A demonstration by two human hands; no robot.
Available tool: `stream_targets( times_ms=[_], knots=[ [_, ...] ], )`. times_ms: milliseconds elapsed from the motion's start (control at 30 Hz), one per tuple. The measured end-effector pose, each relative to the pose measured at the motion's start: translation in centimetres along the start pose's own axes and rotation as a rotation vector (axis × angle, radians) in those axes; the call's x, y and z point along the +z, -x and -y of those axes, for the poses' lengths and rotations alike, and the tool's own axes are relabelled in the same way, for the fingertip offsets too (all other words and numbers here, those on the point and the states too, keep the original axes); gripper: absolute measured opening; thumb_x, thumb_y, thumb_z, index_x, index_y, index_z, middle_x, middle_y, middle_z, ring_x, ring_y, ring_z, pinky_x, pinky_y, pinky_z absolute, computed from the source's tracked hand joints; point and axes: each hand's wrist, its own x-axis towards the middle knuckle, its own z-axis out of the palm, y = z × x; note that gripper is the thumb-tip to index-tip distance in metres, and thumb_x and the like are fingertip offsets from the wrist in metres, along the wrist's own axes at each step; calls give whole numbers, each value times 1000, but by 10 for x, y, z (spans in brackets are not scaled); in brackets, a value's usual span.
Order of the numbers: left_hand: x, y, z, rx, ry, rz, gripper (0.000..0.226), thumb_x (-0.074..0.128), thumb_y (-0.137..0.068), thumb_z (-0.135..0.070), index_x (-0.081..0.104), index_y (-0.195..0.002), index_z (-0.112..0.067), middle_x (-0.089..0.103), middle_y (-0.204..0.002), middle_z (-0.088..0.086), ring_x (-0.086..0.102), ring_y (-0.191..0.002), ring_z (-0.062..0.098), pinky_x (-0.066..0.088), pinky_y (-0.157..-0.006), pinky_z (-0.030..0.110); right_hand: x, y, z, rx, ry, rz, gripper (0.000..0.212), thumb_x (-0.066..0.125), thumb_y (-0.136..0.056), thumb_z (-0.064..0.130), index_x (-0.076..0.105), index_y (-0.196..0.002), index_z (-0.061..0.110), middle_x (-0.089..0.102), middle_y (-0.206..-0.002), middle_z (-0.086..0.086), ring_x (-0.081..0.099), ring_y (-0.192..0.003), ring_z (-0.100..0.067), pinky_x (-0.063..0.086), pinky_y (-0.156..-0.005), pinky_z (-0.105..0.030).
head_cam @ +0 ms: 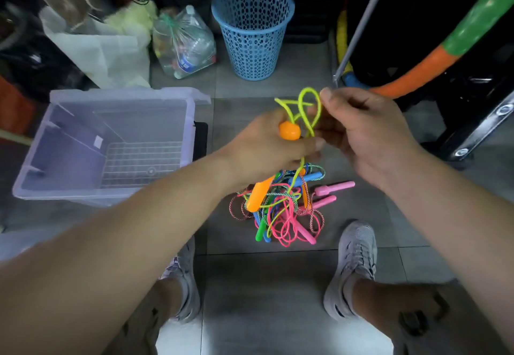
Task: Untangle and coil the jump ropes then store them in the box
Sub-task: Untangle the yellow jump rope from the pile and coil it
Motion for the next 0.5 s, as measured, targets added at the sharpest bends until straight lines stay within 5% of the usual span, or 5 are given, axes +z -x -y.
stream_targets(
  times_ms=[67, 167, 333, 400, 500],
  knots=[
    [-2, 0, -8, -33, 213, -76, 13, 66, -94, -9, 64, -105, -1, 67, -82, 13, 71, -84, 28, 61, -81, 49, -6, -5, -9, 22, 22, 10, 16, 57, -98, 5, 69, -92, 13, 71, -89, -11, 68, -78, -22, 59, -68, -34],
    [-14, -5, -22, -81, 552, -218, 13, 61, -95, -5, 63, -82, -4, 59, -66, 10, 70, -73, 28, 63, -65, 44, -20, -11, -39, -30, 705, -18, 22, 57, -89, 8, 67, -94, 27, 69, -86, 4, 67, -82, -18, 59, -80, -44],
    [-20, -4, -34, -52, 731, -242, 15, 62, -96, -10, 62, -82, -9, 57, -60, 6, 72, -66, 25, 63, -64, 41, -18, 12, -73, 133, 1125, 441, 13, 62, -96, 29, 71, -105, 26, 72, -94, 3, 69, -86, -19, 57, -77, -33],
    [-26, -5, -25, -7, 569, -327, 17, 66, -95, -18, 61, -81, -11, 59, -63, 4, 70, -63, 22, 62, -65, 39, -20, 4, -70, 136, 1139, 371, 18, 58, -98, 29, 72, -94, 18, 75, -86, -1, 72, -77, -16, 58, -77, -40],
    [-42, -7, -7, 95, -160, -422, 34, 75, -86, -41, 57, -90, -12, 66, -74, 5, 68, -68, 18, 58, -68, 39, -23, -7, -51, 175, 839, 174, 20, 56, -101, 20, 67, -89, 9, 76, -83, -12, 75, -68, -19, 62, -74, -43]
  ],
)
